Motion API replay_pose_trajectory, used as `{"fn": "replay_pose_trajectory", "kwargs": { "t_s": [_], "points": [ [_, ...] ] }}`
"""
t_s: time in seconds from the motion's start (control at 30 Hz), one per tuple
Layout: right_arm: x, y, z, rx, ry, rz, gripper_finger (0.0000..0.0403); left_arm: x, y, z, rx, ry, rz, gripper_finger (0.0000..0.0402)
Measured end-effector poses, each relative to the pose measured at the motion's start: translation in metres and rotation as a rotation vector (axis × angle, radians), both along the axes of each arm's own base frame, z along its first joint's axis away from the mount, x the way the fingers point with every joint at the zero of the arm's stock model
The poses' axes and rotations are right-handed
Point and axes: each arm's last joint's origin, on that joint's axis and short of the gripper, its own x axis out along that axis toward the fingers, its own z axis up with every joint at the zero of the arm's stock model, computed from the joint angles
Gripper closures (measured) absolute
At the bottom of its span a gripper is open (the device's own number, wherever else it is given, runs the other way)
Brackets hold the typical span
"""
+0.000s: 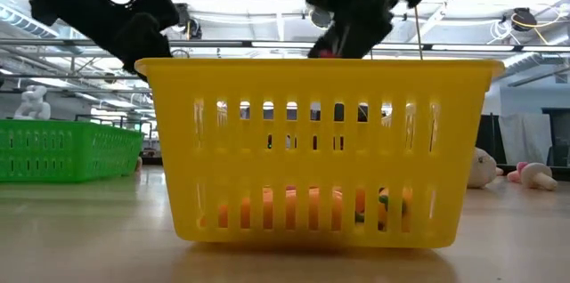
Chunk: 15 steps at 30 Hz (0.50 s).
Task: Sort produce into baskets
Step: Put the red chili pepper into the yellow basket
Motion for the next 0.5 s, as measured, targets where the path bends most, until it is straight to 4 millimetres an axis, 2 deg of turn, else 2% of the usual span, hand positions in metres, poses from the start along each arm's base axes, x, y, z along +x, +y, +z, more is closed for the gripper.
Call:
{"fn": "replay_pose_trajectory", "kwargs": {
  "t_s": [0.17,0.23,0.33,0.5],
  "points": [
    [-0.007,0.048,-0.005,0.054,-0.245,0.003,0.0381,0.005,0.0,0.009,0.039,-0.104,-0.022,0.0203],
    [-0.01,0.063,-0.01,0.031,-0.275,0.012,0.0381,0.006,0.0,0.012,0.037,-0.142,-0.025,0.0203],
    [-0.009,0.083,-0.017,-0.029,-0.306,0.044,0.0381,0.007,-0.001,0.015,0.0,-0.185,-0.043,0.0203],
    [-0.002,0.104,-0.027,-0.081,-0.38,0.125,0.0381,0.008,-0.002,0.016,-0.087,-0.214,-0.061,0.0203]
  ]
}}
